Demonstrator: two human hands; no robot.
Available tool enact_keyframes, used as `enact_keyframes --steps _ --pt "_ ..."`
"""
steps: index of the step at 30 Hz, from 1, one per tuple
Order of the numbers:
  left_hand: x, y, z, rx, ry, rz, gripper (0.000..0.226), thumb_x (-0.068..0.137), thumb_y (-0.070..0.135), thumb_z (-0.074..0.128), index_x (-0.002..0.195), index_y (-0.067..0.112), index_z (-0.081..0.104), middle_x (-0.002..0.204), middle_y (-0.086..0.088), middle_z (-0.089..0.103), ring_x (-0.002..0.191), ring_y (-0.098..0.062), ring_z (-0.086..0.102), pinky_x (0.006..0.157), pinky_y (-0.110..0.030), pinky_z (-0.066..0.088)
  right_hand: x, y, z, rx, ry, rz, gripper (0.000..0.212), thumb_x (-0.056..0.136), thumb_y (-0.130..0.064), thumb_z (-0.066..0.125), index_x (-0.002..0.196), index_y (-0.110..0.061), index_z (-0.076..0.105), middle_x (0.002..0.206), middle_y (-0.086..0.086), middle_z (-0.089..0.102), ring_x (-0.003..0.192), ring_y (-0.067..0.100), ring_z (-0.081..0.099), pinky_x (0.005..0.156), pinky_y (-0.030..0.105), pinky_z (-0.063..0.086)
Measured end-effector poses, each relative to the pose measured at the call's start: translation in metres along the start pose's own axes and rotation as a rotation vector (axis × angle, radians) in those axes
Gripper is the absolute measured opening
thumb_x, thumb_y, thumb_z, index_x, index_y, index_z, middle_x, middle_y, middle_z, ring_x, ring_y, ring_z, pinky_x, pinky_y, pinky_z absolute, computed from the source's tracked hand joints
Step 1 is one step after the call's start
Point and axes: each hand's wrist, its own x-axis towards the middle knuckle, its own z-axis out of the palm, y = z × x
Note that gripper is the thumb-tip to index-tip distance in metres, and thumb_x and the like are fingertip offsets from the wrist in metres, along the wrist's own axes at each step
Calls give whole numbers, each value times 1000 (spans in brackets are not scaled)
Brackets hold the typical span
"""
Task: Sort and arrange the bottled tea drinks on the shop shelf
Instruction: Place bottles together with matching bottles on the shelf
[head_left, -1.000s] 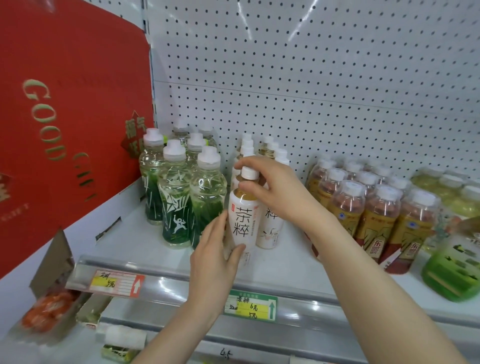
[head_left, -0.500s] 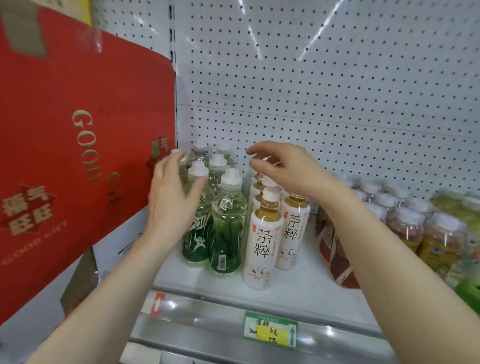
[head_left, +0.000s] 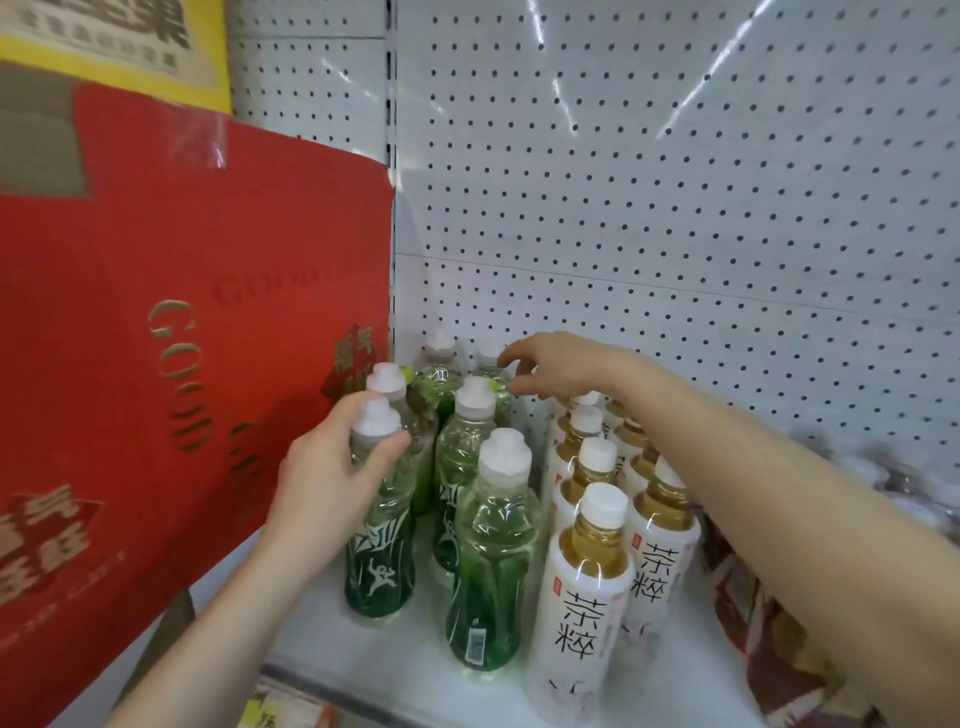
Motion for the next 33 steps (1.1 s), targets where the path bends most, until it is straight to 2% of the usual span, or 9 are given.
enact_keyframes --steps 4,7,13,15,18,22,26,30,33 --pt "5 1 -1 -20 -45 -57 34 85 37 71 117 33 60 92 14 71 65 4 57 62 -31 46 36 -2 18 -21 -159 -46 48 98 -37 55 141 -16 49 116 0 61 96 19 63 84 29 45" --pt "5 1 0 -37 -49 -76 38 84 37 71 119 31 59 101 15 70 89 -12 66 79 -39 54 50 2 32 -29 -107 -81 43 99 -38 55 136 -17 51 131 6 60 113 24 57 95 33 43" --pt "2 3 1 -21 -41 -56 42 83 35 72 123 30 58 106 14 69 97 -14 65 83 -38 52 40 19 19 241 -38 -33 43 96 -36 61 134 -17 51 116 1 57 105 23 58 84 30 49" --pt "4 4 0 -26 -39 -48 54 81 37 74 130 31 53 117 13 66 107 -13 63 89 -37 50 29 26 0 414 61 3 46 96 -36 61 135 -16 50 117 1 55 108 24 61 90 34 54" --pt "10 16 -2 -64 -3 12 71 78 44 73 141 34 41 133 18 54 121 -3 52 99 -30 43 13 32 -35 694 327 -18 30 97 -33 61 119 -13 57 104 4 65 98 25 65 89 43 55" --pt "25 49 -4 -111 80 130 66 84 42 69 143 32 41 140 18 46 129 -4 45 105 -30 38 -18 20 -83 1022 693 -82 14 100 -26 56 107 -15 59 92 -2 65 79 10 62 70 26 51" --pt "44 87 -5 -273 16 177 78 76 64 60 145 35 39 143 21 44 134 0 41 111 -29 34 -53 1 -116 1203 860 -175 12 101 -28 55 96 -18 61 102 14 69 83 16 65 80 35 56" --pt "52 118 -11 -522 -185 132 87 64 69 64 141 31 46 129 16 60 119 2 57 104 -30 46 -83 -22 -115 1411 740 -204 21 102 -27 54 91 -10 60 76 4 70 65 15 68 68 29 58" --pt "36 124 -16 -589 -318 80 65 68 57 77 123 27 60 109 7 75 97 -11 73 86 -38 59 -94 -41 -88 1393 613 -257 25 102 -26 53 94 -4 62 74 6 72 62 15 69 64 28 60"
